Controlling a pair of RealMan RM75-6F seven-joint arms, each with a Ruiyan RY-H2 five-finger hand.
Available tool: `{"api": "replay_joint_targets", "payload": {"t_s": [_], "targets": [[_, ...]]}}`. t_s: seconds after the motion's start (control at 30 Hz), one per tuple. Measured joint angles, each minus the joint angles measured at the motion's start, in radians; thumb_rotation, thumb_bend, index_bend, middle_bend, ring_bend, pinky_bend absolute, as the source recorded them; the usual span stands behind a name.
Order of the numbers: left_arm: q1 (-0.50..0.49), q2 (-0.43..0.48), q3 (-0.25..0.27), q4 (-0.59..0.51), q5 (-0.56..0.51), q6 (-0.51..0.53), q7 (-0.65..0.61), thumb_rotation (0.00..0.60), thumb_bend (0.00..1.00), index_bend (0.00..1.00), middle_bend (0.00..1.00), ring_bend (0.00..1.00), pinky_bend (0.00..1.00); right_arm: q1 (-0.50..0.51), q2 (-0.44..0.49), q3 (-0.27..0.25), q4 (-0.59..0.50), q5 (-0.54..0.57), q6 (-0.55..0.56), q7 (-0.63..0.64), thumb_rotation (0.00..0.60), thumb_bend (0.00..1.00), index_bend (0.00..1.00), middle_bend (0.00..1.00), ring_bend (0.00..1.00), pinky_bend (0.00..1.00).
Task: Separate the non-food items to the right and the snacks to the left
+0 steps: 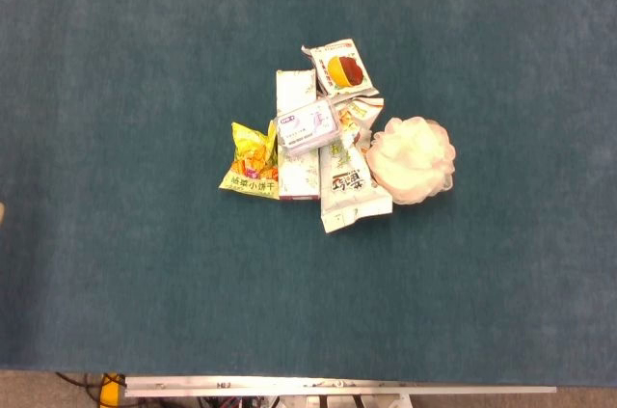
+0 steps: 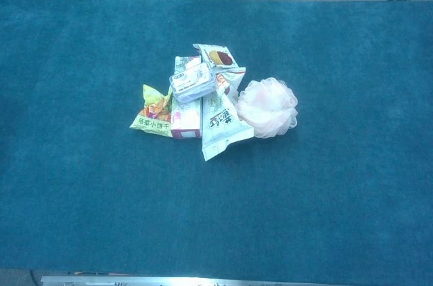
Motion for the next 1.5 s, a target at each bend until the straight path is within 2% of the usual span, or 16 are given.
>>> {"api": "replay_joint_targets", "payload": {"t_s": [0.37, 0.6, 0.73, 0.8, 1.0, 1.23, 1.5], "targets": [[0.002, 0.006, -0.001, -0.005, 0.005, 0.006, -0.001, 0.600, 0.23, 0.00, 0.01, 0.00, 0.03, 0.011, 0.005, -0.005, -0.006, -0.024, -0.010, 0.009, 0.600, 0.00, 0.19, 0.25, 0.19, 0.33], [-0.011, 0.024, -0.008, -0.004, 0.012, -0.003, -0.004, 0.600, 0.23, 0.00, 0.01, 0.00, 0.03, 0.065, 0.030, 0.003, -0.045, -0.078, -0.051, -0.003, 0.600, 0.00, 0.19, 0.25, 0.19, 0.33], [-0.018, 0.031, -0.006, -0.004, 0.016, -0.017, -0.007, 0.600, 0.23, 0.00, 0.01, 0.00, 0.03, 0.129, 0.043, 0.015, -0.084, -0.115, -0.114, -0.009, 0.600, 0.00, 0.18, 0.25, 0.19, 0.33], [-0.021, 0.033, -0.004, -0.006, 0.017, -0.024, -0.006, 0.600, 0.23, 0.00, 0.01, 0.00, 0.03, 0.159, 0.046, 0.020, -0.101, -0.125, -0.153, -0.010, 0.600, 0.00, 0.15, 0.25, 0.19, 0.33], [-0.024, 0.038, 0.003, -0.011, 0.029, -0.029, -0.009, 0.600, 0.23, 0.00, 0.01, 0.00, 0.03, 0.294, 0.041, 0.042, -0.168, -0.136, -0.336, -0.027, 0.600, 0.00, 0.11, 0.23, 0.19, 0.33], [-0.004, 0.049, 0.018, -0.010, 0.030, -0.014, -0.022, 0.600, 0.23, 0.00, 0.01, 0.00, 0.03, 0.461, -0.050, 0.070, -0.202, -0.104, -0.532, -0.117, 0.600, 0.00, 0.10, 0.22, 0.18, 0.33], [0.011, 0.051, 0.020, 0.003, 0.017, -0.003, -0.045, 0.600, 0.23, 0.00, 0.01, 0.00, 0.03, 0.535, -0.153, 0.074, -0.176, -0.025, -0.608, -0.241, 0.600, 0.00, 0.10, 0.21, 0.16, 0.33]]}}
